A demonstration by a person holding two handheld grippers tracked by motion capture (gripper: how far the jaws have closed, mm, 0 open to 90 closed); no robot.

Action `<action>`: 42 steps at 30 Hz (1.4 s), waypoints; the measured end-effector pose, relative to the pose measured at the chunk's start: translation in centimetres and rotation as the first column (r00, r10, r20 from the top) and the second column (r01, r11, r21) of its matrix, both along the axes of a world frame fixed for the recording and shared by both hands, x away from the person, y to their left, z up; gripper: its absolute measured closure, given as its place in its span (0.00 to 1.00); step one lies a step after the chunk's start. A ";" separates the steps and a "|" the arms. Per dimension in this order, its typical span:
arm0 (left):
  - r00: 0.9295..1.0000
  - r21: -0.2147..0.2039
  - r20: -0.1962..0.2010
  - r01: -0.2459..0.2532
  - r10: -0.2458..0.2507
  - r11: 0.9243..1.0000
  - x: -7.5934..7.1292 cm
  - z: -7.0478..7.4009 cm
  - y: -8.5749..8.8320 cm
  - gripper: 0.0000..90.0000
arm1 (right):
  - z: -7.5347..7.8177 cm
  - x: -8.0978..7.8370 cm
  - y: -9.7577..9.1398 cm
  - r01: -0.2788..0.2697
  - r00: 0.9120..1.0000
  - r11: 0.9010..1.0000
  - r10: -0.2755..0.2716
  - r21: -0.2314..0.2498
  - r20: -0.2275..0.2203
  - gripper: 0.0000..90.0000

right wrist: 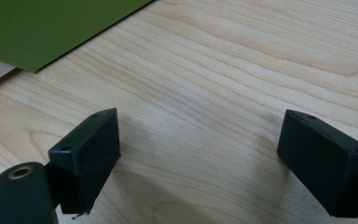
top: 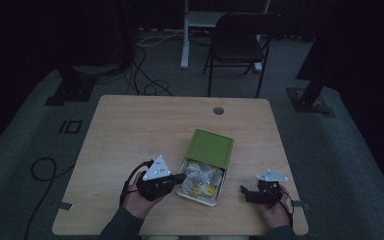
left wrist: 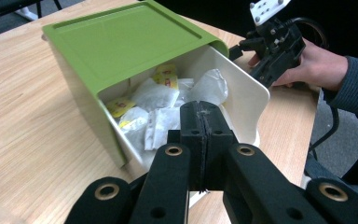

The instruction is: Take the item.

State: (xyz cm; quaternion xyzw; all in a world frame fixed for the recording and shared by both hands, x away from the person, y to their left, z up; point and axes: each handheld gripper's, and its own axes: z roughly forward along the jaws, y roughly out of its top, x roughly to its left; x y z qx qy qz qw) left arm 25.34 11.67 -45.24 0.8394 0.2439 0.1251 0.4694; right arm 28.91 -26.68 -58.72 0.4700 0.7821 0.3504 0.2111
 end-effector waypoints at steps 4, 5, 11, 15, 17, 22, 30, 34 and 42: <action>1.000 -0.002 0.000 -0.009 0.009 1.000 0.0 0.2 0.6 1.00 | 0.0 0.0 0.0 0.000 1.000 1.000 0.000 0.000 0.000 0.14; 1.000 -0.003 0.000 -0.010 0.010 1.000 -0.1 0.2 0.8 1.00 | 0.0 0.0 0.0 0.000 1.000 1.000 0.000 0.000 0.000 0.14; 1.000 -0.011 0.004 -0.026 0.026 1.000 -0.2 0.3 1.4 1.00 | 0.0 0.0 0.0 0.000 1.000 1.000 0.000 0.000 0.000 0.14; 0.999 -0.015 0.006 -0.042 0.043 0.999 -0.3 0.6 2.3 1.00 | 0.0 0.0 0.0 0.000 1.000 1.000 0.000 0.000 0.000 0.14; 0.999 -0.017 0.007 -0.052 0.052 0.998 -0.2 0.7 2.7 1.00 | 0.0 0.0 0.0 0.000 1.000 1.000 0.000 0.000 0.000 0.14; 0.997 -0.024 0.012 -0.073 0.073 0.997 -0.3 0.9 3.5 1.00 | 0.0 0.0 0.0 0.000 1.000 1.000 0.000 0.000 0.000 0.14; 0.995 -0.044 0.015 -0.103 0.103 0.994 0.1 1.4 5.0 1.00 | 0.0 0.0 0.0 0.000 1.000 1.000 0.000 0.000 0.000 0.14; 0.993 -0.051 0.013 -0.120 0.121 0.991 0.4 1.5 5.8 1.00 | 0.0 0.0 0.0 0.000 1.000 1.000 0.000 0.000 0.000 0.14; 0.989 -0.061 0.012 -0.149 0.150 0.987 1.0 1.5 6.7 1.00 | 0.0 0.0 0.0 0.000 1.000 1.000 0.000 -0.001 -0.001 0.14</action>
